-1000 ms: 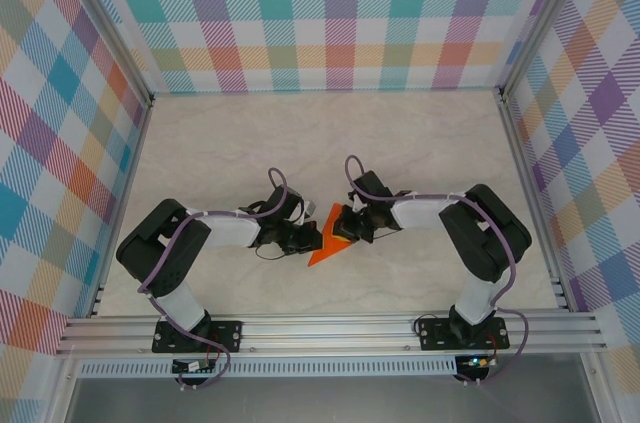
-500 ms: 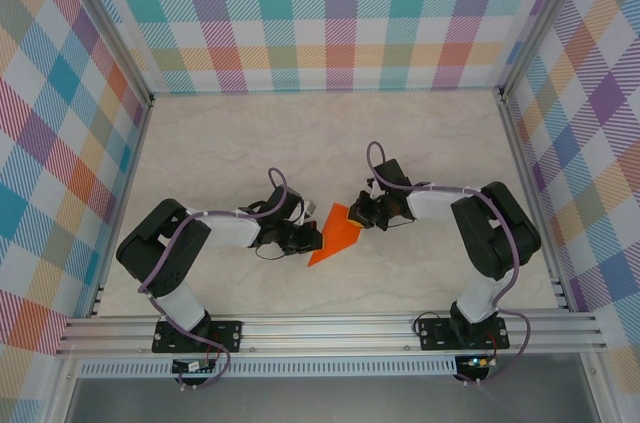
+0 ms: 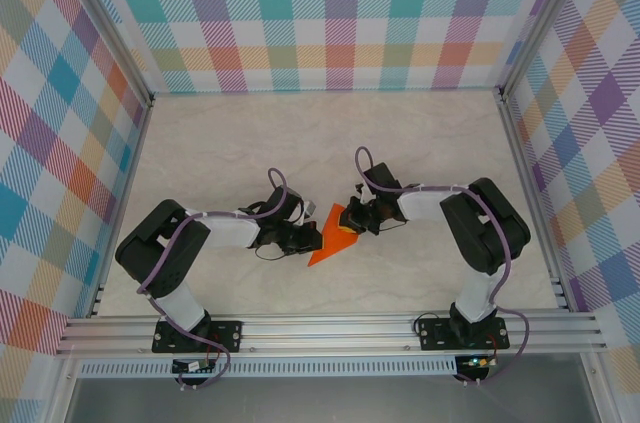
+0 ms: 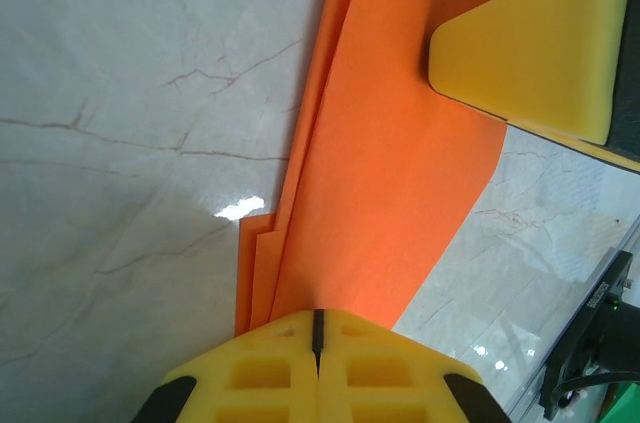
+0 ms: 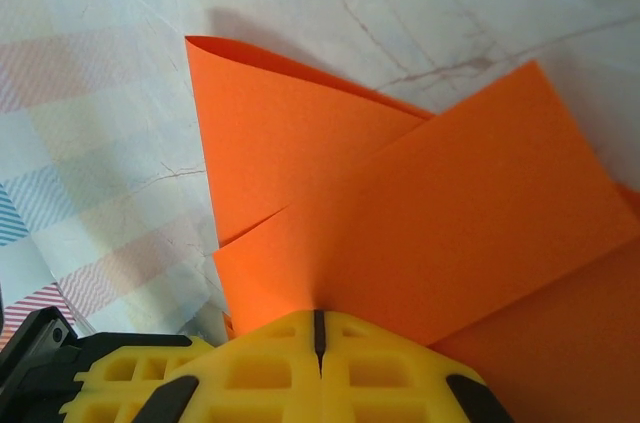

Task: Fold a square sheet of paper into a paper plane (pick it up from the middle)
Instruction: Fourth fold the wing at the center of the table.

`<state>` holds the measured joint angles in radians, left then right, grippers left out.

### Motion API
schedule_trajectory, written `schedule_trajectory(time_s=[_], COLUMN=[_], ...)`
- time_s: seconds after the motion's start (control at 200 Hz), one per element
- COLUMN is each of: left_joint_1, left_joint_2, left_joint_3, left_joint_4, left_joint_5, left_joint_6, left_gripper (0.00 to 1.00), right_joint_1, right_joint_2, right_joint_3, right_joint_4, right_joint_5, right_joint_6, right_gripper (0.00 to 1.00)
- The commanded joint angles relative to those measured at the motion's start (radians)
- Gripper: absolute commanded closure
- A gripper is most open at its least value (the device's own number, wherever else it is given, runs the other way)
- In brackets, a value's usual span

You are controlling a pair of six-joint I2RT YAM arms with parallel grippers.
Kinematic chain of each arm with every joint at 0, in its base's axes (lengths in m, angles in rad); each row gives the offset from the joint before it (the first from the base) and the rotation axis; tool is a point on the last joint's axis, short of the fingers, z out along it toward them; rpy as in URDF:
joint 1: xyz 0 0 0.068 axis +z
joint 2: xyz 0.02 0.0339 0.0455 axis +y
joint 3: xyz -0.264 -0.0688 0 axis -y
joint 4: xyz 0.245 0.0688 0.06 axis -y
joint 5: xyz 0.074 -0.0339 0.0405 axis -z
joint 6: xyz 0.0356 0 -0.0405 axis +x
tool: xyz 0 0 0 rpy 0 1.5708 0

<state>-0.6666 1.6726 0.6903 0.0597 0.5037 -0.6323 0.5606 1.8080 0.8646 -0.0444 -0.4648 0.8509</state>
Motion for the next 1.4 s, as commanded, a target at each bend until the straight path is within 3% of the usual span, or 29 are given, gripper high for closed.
schedule_trajectory(time_s=[0.0, 0.335, 0.735, 1.125, 1.395], left_joint_1=[-0.007, -0.007, -0.012, -0.015, -0.017], left_joint_2=[-0.009, -0.108, 0.066, 0.046, -0.027], left_joint_3=[-0.03, 0.088, 0.115, 0.048, 0.036], left_joint_4=[-0.18, -0.188, -0.026, -0.256, -0.278], left_joint_5=[-0.103, -0.028, 0.124, -0.053, 0.021], left_joint_6=[0.014, -0.013, -0.069, 0.032, 0.04], left_gripper=[0.94, 0.84, 0.79, 0.8, 0.8], right_joint_1=[0.002, 0.001, 0.001, 0.001, 0.001], right_joint_2=[0.051, 0.063, 0.091, 0.099, 0.093], right_joint_3=[-0.014, -0.019, -0.013, -0.02, -0.019], right_joint_4=[-0.032, -0.035, -0.032, -0.044, -0.058], right_joint_5=[0.052, 0.055, 0.048, 0.056, 0.065], right_joint_6=[-0.026, -0.036, -0.035, -0.042, -0.046], right_gripper=[1.0, 1.0, 1.0, 1.0, 1.0])
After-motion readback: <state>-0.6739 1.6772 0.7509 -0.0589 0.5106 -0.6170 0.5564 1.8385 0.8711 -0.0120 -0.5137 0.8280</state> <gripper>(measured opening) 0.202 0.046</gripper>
